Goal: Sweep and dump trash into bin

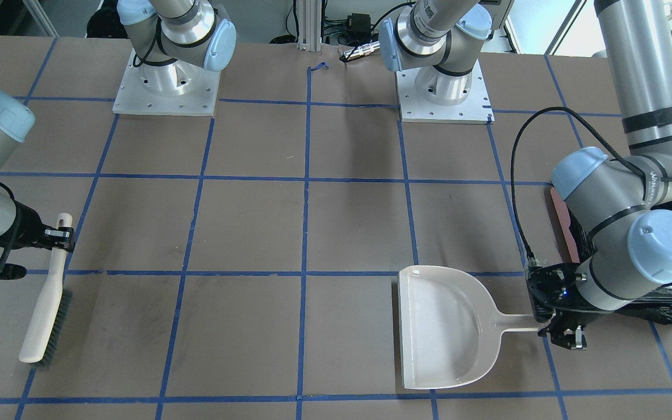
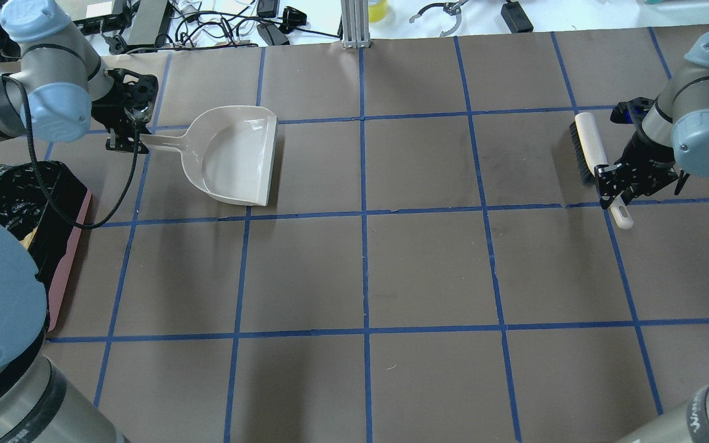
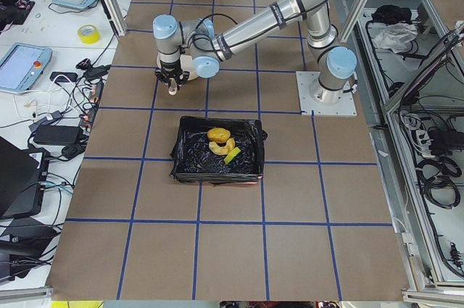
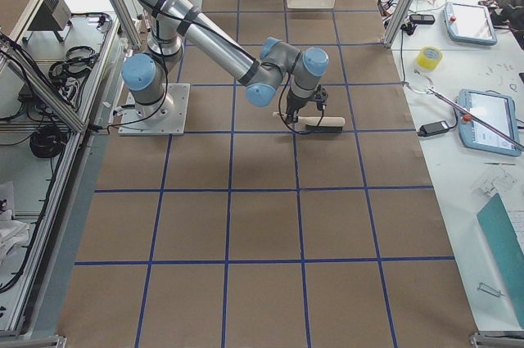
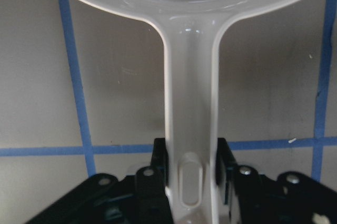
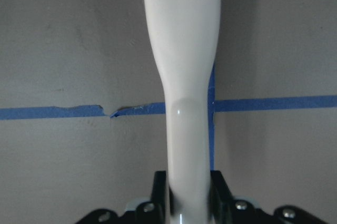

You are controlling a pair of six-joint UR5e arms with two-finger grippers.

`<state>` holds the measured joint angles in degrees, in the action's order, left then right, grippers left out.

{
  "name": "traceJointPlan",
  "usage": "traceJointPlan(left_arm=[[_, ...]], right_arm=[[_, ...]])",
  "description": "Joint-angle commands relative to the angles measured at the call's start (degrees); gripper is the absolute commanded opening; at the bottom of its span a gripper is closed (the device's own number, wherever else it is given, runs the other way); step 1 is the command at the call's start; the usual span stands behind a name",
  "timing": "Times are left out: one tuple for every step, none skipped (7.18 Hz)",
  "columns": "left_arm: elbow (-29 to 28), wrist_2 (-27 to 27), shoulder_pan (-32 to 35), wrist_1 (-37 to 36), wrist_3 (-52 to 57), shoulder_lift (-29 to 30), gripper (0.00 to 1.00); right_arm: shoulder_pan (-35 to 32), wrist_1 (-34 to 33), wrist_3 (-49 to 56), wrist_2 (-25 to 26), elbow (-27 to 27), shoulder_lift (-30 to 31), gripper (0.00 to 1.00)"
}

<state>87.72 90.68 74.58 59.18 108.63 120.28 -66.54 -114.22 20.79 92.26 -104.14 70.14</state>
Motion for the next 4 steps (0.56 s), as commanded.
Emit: traceJointPlan(left_arm=[[-0.18, 0.02, 1.26, -0.2, -0.17, 1.28, 0.0], [-0.18, 0.28, 2.31, -0.2, -0.34, 1.19, 0.0], [-0.09, 1.85, 2.41, -0.47, -0.17, 1.45, 0.0], [-0.18, 1.86, 2.67, -0.56, -0.26, 1.45, 0.0]], right_arm=[[0.01, -0.04, -0.05, 0.03, 0.16, 0.0, 0.6], [0.01, -0.04, 0.04, 0.03, 0.42, 0.09, 0.62], [0.01, 0.05, 0.04, 0.03, 0.6, 0.52, 0.66], [-0.17, 0.05, 0.13, 0.12, 1.47, 0.61, 0.71]])
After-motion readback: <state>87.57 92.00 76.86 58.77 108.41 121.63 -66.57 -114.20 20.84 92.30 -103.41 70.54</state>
